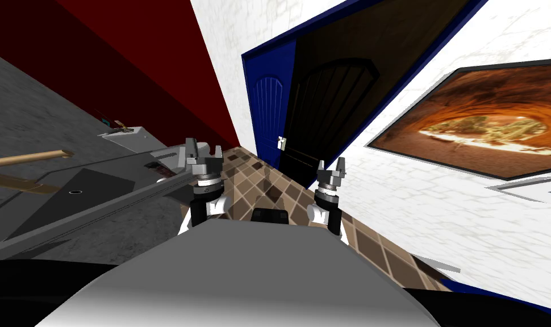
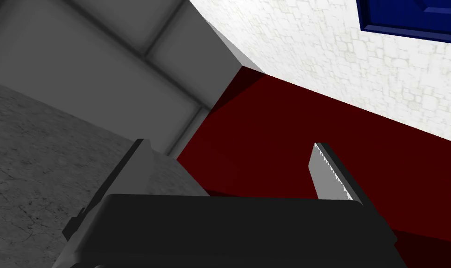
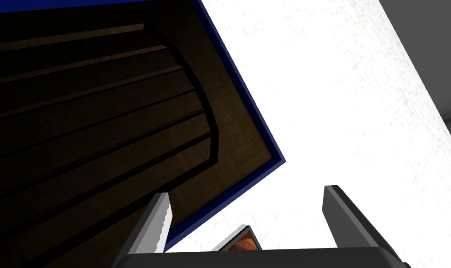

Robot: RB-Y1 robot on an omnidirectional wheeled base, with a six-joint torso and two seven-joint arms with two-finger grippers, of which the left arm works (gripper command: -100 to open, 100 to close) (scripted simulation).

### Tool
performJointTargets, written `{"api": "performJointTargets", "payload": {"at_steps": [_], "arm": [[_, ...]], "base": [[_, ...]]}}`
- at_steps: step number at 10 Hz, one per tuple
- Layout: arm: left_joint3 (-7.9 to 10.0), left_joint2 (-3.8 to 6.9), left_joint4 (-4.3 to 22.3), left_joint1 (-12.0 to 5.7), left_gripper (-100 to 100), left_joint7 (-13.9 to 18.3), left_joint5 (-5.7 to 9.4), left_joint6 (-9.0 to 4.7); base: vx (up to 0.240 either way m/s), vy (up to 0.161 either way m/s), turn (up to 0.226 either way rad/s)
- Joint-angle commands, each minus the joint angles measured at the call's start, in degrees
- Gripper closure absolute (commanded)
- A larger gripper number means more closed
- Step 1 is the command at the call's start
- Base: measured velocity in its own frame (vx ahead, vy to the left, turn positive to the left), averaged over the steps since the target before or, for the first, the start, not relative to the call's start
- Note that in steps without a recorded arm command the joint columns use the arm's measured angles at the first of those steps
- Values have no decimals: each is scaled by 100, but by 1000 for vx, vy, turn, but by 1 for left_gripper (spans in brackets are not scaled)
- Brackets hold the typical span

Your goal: Push the door open

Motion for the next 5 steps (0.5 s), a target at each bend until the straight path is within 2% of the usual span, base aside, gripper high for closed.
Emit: {"api": "performJointTargets", "payload": {"at_steps": [1, 5], "arm": [[11, 51, 169, -95, -100, -27, 21, 1], [39, 155, 587, -330, -100, -95, 74, 3]], "base": [[45, 27, -69], [80, 34, -61]]}}
